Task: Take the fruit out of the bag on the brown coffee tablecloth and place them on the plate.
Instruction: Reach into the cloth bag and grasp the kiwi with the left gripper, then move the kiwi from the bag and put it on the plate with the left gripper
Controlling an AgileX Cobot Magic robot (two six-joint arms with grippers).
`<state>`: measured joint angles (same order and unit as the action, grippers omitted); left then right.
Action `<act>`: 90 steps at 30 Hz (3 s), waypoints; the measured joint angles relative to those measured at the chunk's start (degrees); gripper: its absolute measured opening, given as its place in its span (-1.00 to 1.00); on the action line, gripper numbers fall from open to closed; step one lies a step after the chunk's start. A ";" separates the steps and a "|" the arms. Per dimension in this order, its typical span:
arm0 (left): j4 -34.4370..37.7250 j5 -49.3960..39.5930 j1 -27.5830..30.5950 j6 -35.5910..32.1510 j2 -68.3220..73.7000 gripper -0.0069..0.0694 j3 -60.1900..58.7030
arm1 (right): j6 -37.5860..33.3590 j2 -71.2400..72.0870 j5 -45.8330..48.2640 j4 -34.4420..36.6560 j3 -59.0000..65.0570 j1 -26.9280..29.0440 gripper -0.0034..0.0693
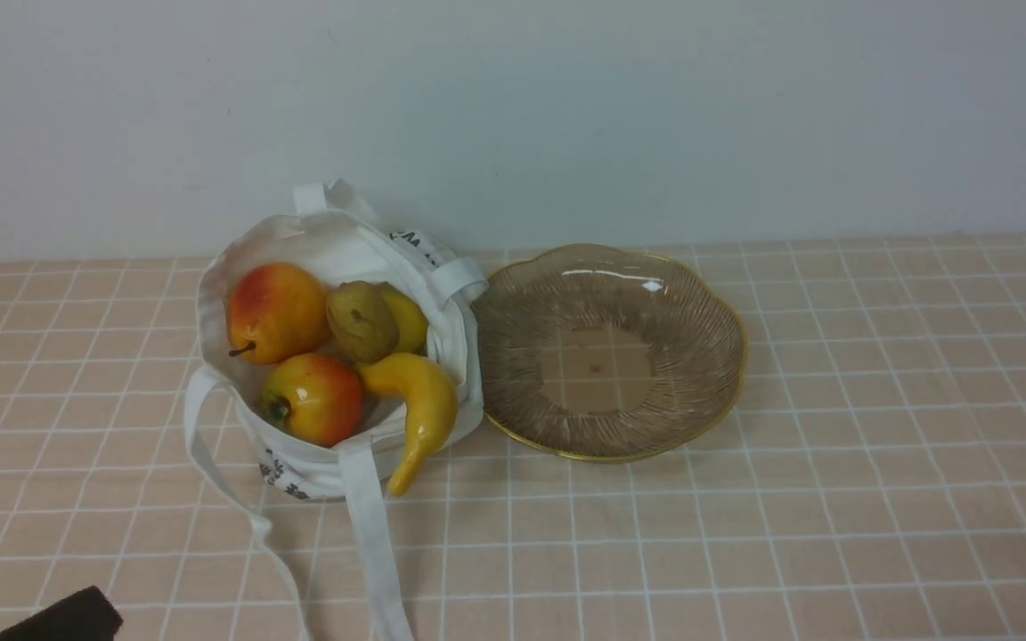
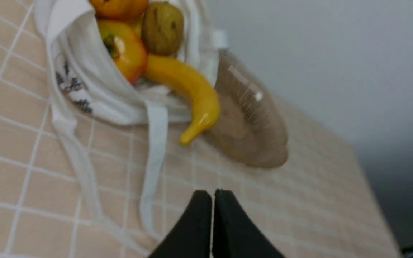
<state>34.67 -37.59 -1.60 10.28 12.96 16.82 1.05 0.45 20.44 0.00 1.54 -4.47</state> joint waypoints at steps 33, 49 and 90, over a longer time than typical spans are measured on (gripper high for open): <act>-22.11 -20.55 -7.90 -10.99 73.41 -0.04 56.14 | 0.00 0.00 0.00 0.00 0.00 0.00 -0.94; -23.70 4.33 -13.34 -11.20 88.46 0.68 58.83 | 0.00 0.00 0.00 0.00 0.00 0.00 -0.94; -22.62 -13.67 -19.96 -11.64 85.36 0.26 77.62 | 0.00 0.00 0.00 0.00 0.00 0.00 -0.94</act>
<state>12.05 -51.26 -21.56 -1.36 98.32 94.44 1.05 0.45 20.44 0.00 1.54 -4.47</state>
